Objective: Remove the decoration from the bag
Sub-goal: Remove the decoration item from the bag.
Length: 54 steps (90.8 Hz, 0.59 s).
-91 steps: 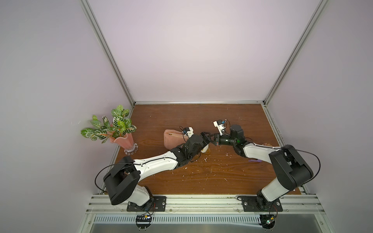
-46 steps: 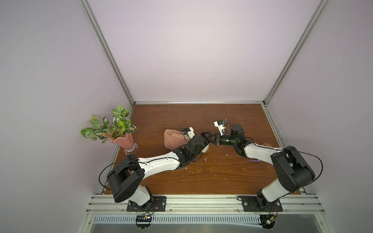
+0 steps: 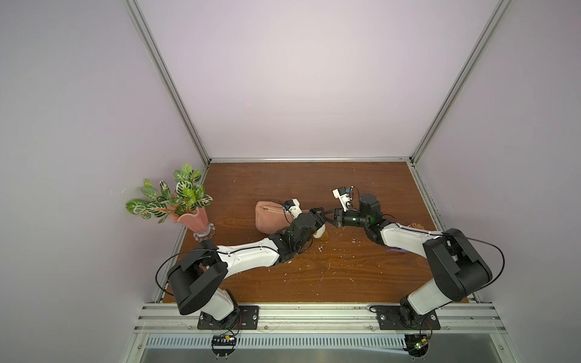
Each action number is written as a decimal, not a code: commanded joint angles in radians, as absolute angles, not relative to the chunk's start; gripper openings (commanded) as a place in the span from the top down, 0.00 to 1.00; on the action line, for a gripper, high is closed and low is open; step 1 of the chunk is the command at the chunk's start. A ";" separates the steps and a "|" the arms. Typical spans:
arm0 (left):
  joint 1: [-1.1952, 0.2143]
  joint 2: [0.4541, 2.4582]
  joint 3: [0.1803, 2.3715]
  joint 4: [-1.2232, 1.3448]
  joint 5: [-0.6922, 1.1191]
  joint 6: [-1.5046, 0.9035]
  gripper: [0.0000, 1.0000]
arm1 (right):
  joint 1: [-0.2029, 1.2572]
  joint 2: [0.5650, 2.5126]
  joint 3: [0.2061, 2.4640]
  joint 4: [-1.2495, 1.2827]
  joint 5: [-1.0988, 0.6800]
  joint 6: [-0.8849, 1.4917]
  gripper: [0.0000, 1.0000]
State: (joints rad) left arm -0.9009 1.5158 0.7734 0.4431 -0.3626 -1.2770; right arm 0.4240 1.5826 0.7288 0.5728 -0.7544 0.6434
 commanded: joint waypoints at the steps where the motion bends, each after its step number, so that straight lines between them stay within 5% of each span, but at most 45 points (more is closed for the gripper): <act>1: -0.881 1.518 0.755 0.483 -0.404 -1.241 0.45 | 0.420 1.559 0.732 0.590 -0.791 0.629 1.00; 54: -0.881 1.515 0.716 0.558 -0.373 -1.231 0.84 | 0.419 1.580 0.749 0.574 -0.776 0.617 1.00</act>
